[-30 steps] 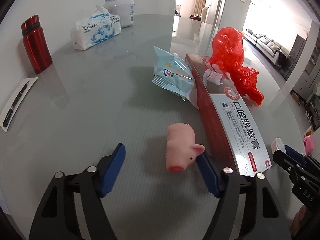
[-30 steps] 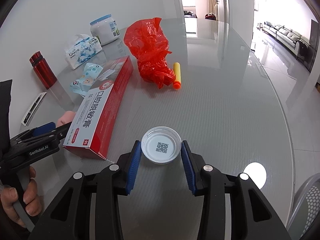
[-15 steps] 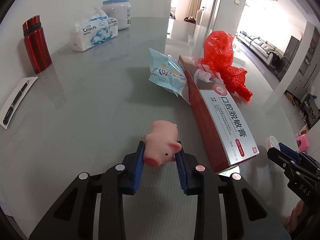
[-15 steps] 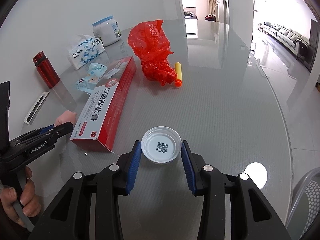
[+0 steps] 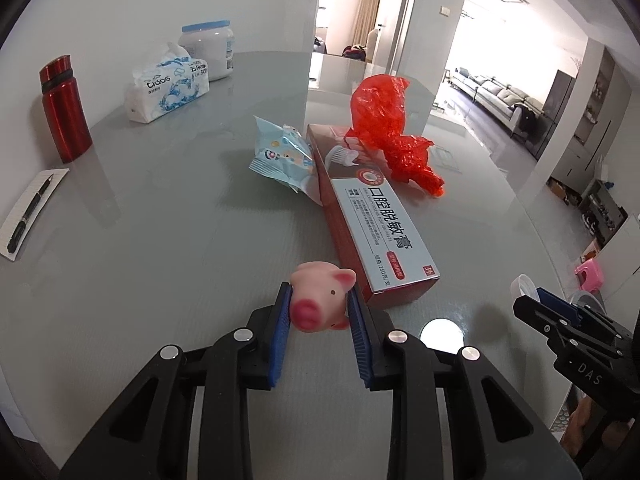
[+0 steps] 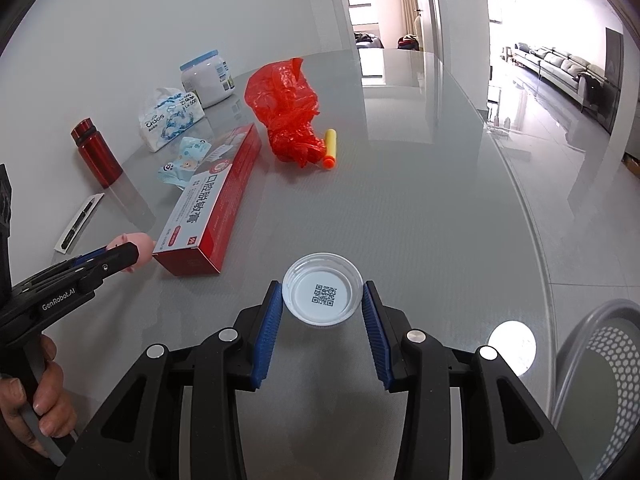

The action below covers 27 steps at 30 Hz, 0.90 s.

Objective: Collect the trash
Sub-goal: 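Carry the cap and pig over the grey basket and open both tools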

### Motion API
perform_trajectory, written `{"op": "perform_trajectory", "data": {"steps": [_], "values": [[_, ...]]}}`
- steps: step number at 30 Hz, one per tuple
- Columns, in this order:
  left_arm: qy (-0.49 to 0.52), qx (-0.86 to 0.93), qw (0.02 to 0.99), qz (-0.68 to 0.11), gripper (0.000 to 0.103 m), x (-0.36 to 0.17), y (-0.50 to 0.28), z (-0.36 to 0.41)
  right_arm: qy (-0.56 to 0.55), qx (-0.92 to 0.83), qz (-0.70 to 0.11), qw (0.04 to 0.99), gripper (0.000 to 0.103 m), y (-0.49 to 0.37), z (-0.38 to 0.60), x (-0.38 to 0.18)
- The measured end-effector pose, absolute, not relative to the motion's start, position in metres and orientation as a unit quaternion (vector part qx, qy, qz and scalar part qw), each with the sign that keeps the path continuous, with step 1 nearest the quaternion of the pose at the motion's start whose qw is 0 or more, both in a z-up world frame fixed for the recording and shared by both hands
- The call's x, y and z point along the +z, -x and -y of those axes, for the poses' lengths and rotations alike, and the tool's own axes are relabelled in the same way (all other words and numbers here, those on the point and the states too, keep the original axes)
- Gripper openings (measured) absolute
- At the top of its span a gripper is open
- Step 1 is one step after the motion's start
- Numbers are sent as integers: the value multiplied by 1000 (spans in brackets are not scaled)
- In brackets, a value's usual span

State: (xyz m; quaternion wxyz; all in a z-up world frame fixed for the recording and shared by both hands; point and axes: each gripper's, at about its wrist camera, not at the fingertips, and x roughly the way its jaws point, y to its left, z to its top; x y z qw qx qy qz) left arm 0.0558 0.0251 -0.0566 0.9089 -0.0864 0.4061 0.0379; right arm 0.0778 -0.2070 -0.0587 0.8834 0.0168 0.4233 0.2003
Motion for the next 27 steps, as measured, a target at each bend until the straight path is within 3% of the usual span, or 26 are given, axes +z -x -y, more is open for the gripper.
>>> {"op": "perform_trajectory", "data": {"steps": [14, 27], "values": [[65, -1, 921, -385, 28, -33, -40, 14, -45, 186, -399, 897, 39, -57, 242, -48], [17, -108, 918, -380, 28, -22, -46, 125, -91, 96, -384, 914, 39, -20, 350, -47]]}}
